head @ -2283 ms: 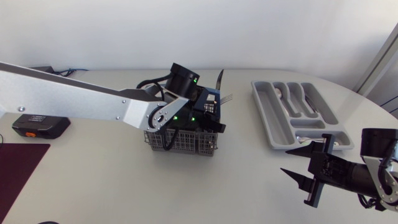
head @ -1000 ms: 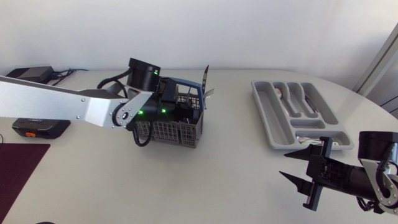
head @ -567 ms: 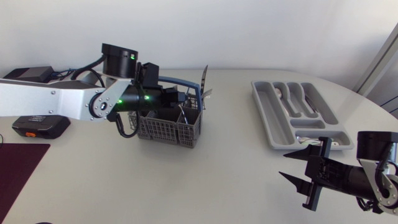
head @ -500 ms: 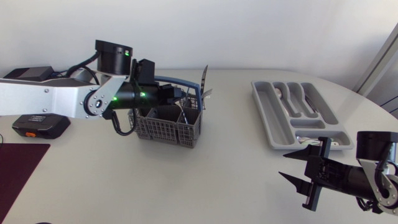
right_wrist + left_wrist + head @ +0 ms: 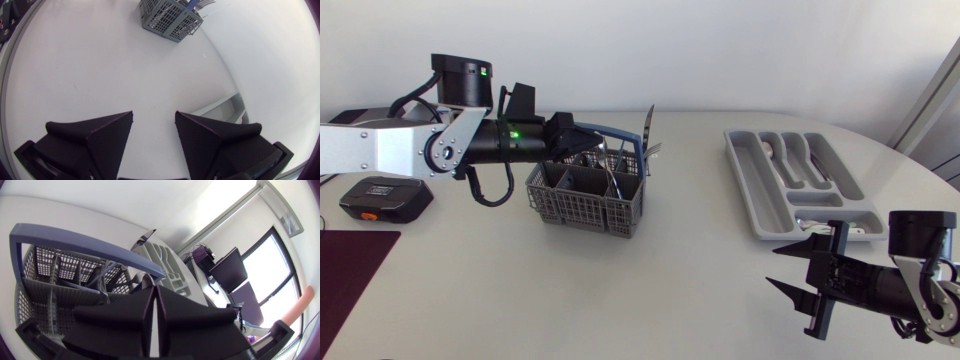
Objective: Unload the cutlery basket into the drawer organizer.
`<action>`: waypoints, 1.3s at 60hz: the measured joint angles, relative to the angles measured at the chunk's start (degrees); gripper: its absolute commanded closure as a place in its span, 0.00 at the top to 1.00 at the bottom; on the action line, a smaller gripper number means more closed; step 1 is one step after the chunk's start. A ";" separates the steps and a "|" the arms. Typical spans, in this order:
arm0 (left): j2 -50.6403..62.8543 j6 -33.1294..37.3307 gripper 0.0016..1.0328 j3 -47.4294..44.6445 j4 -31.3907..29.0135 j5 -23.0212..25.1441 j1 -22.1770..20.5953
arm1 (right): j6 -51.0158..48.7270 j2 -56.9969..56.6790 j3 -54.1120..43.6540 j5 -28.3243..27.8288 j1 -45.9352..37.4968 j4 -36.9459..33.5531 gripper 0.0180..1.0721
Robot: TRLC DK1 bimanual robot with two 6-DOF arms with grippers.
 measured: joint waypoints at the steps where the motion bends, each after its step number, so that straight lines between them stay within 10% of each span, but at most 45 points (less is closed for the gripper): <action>1: -0.02 -0.22 0.03 0.04 0.02 0.42 0.09 | 0.04 0.00 0.00 0.00 0.00 0.00 0.60; 36: -9.55 -3.48 0.03 5.07 -3.85 11.39 1.42 | 10.10 -9.35 0.94 -1.81 0.35 -0.22 0.63; 78: -10.08 22.75 0.03 5.03 -21.33 11.43 -10.97 | 27.61 -15.30 8.83 -6.58 12.90 -8.44 0.65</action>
